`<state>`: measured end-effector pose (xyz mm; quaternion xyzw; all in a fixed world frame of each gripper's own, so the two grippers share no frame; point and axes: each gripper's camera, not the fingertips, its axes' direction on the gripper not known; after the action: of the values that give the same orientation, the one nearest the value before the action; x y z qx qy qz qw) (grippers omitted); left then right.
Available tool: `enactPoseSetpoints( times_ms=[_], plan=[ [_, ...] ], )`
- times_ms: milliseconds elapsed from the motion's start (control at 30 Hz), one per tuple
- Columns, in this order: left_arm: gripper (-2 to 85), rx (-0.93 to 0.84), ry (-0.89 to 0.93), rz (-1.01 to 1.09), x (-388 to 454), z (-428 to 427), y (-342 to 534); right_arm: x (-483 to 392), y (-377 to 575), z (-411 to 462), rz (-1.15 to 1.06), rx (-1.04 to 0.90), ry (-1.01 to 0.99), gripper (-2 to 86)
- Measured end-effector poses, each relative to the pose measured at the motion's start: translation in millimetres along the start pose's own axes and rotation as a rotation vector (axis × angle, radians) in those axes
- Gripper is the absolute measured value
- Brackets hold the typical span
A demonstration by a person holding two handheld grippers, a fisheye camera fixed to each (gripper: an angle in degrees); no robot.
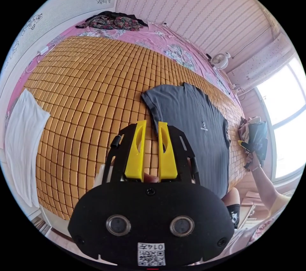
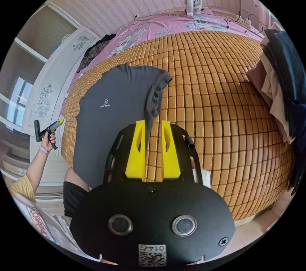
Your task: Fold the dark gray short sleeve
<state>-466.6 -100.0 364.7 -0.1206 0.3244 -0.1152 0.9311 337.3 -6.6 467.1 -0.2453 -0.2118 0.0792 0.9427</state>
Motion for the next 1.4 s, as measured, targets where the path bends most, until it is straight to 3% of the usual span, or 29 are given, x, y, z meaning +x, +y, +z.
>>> enactPoseSetpoints(
  times_ms=[267, 500, 833, 933, 1100, 1267, 1400],
  plan=[
    [10.0, -0.059, -0.039, -0.08, -5, 75, -54, 17, -69, 51, 0.068, 0.014, 0.065, 8.9],
    [1.5, -0.072, -0.2, 0.052, 4, 90, -56, 27, -67, 58, 0.078, 0.015, 0.09, 2.9],
    [4.1, -0.007, -0.038, -0.131, -22, 71, -35, 25, -52, 52, 0.114, 0.046, 0.043, 3.5],
    [4.3, 0.013, 0.006, -0.068, -15, 53, -16, 16, -38, 36, 0.115, 0.08, 0.071, 3.9],
    [4.1, -0.047, 0.015, 0.101, 10, 44, 30, -24, 5, 21, -0.071, 0.075, 0.085, 1.1],
    [3.6, -0.136, -0.126, 0.201, 28, 60, 65, -56, 27, 46, -0.23, -0.075, 0.11, -0.4],
    [0.7, -0.137, -0.181, 0.2, 25, 67, 82, -50, 29, 60, -0.174, -0.102, 0.171, -0.9]
  ],
)
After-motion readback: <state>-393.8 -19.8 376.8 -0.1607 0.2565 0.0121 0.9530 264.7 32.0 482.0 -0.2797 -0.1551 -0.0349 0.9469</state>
